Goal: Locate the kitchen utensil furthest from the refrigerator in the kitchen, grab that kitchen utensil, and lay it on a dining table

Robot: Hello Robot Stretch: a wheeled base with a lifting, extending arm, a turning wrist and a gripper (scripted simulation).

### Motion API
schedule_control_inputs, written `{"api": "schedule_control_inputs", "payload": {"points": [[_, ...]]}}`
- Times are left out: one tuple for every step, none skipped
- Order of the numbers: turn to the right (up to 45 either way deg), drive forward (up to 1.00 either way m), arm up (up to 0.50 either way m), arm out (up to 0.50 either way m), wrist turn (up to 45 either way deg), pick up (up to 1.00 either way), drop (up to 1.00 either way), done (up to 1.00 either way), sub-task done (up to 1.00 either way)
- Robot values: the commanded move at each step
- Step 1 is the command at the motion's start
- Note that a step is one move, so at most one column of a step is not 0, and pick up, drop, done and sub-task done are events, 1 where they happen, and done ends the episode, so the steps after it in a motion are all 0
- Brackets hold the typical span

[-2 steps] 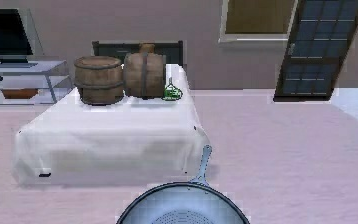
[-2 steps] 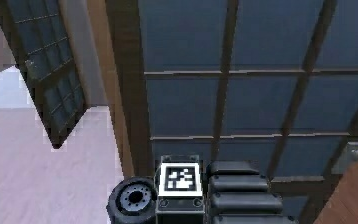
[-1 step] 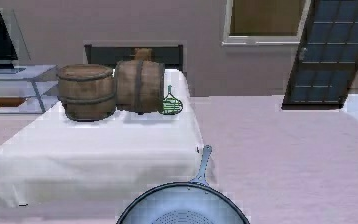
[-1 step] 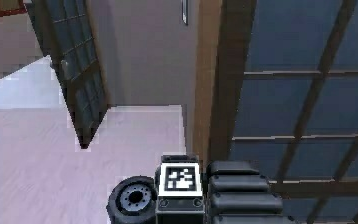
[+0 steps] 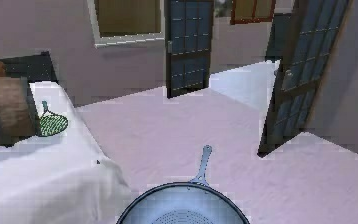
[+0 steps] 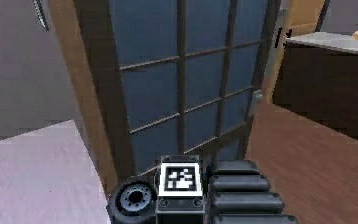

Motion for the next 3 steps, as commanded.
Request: {"api": "schedule_control_inputs", "payload": {"points": [[0.0, 0.1, 0.0, 0.0, 0.0, 0.0, 0.0, 0.0, 0.0], [12.0, 0.0, 0.0, 0.0, 0.0, 0.0, 0.0, 0.0, 0.0], [0.0, 1.0, 0.0, 0.0, 0.0, 0.0, 0.0, 0.0, 0.0]]}}
